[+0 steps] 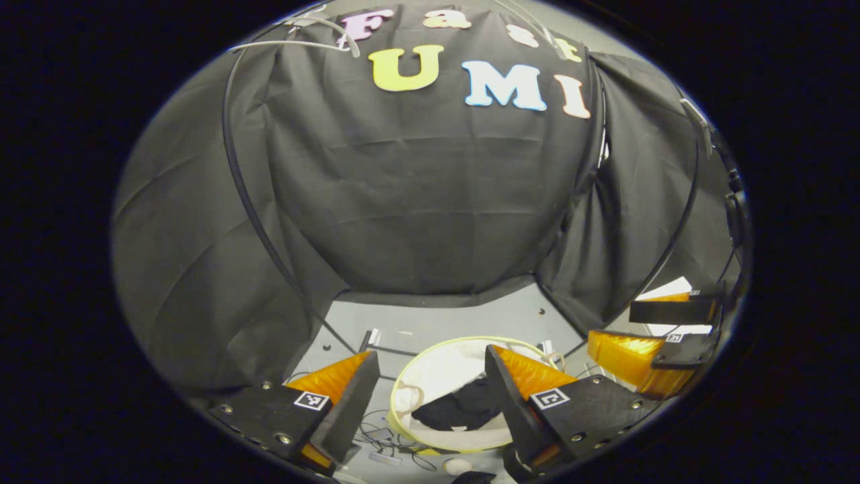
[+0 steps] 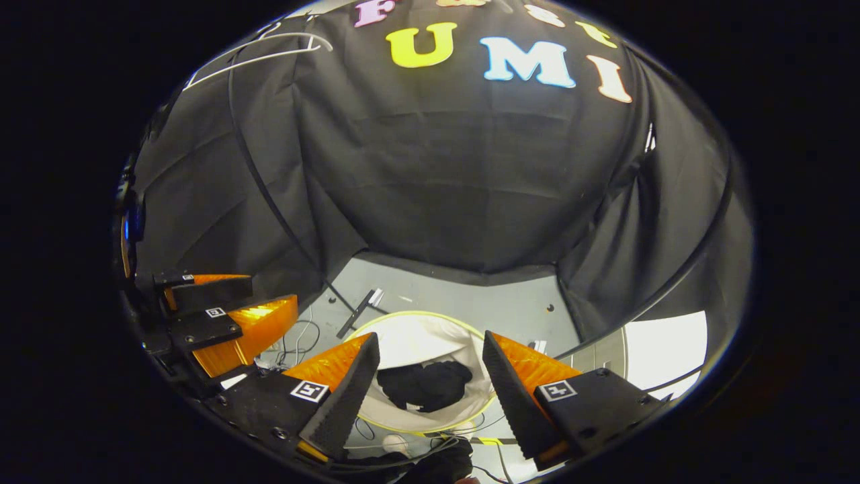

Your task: Grasp the clothes on the hanger with both hands and then place them into the laundry hamper below.

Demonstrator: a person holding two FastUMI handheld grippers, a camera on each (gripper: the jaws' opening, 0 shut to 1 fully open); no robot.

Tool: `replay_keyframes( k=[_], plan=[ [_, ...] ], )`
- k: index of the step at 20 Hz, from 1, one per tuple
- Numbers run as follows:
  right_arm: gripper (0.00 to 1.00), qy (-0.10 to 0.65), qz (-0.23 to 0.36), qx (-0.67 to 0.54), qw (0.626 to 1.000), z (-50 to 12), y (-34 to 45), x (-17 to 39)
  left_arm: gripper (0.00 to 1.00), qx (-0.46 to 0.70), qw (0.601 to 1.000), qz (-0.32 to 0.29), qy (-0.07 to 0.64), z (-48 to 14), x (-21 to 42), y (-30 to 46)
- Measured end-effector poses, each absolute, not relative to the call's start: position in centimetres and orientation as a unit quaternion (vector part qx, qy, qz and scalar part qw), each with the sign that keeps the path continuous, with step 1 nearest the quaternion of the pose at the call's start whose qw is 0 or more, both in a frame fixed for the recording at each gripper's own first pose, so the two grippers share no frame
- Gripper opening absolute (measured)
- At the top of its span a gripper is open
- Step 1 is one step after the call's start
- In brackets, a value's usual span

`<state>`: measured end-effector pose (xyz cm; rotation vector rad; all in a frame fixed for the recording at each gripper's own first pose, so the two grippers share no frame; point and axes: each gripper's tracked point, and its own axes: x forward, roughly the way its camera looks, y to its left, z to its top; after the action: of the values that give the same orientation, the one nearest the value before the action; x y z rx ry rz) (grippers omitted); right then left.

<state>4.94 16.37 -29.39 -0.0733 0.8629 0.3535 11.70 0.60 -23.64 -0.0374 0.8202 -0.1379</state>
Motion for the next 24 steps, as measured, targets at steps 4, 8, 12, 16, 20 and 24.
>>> replay_keyframes(
  k=[4, 8, 12, 16, 20, 24],
  plan=[
    [0.98, 0.380, 0.153, -0.022, 0.912, -25.7, 15.2, 5.1, 0.92, -0.005, 0.933, -0.088, 0.348, -18.5, 12.6, 0.1],
    [0.94, 0.346, 0.149, -0.006, 0.926, -21.4, 13.5, 5.4, 0.93, 0.003, 0.947, -0.107, 0.302, -13.6, 13.1, -1.7],
    [0.98, 0.299, 0.138, 0.001, 0.944, -17.3, 9.7, 5.1, 0.92, 0.001, 0.959, -0.107, 0.262, -8.6, 12.8, -3.5],
    [0.97, 0.244, 0.122, -0.012, 0.962, -12.5, 5.2, 4.3, 0.92, -0.012, 0.970, -0.100, 0.222, -2.2, 11.3, -4.4],
    [0.93, 0.198, 0.122, -0.017, 0.973, -8.4, 2.7, 2.9, 0.92, -0.014, 0.978, -0.092, 0.186, 2.3, 9.9, -5.9],
    [0.93, 0.149, 0.121, -0.019, 0.981, -4.2, 0.0, 1.3, 0.92, -0.015, 0.983, -0.094, 0.160, 6.8, 7.8, -7.3]
  ],
)
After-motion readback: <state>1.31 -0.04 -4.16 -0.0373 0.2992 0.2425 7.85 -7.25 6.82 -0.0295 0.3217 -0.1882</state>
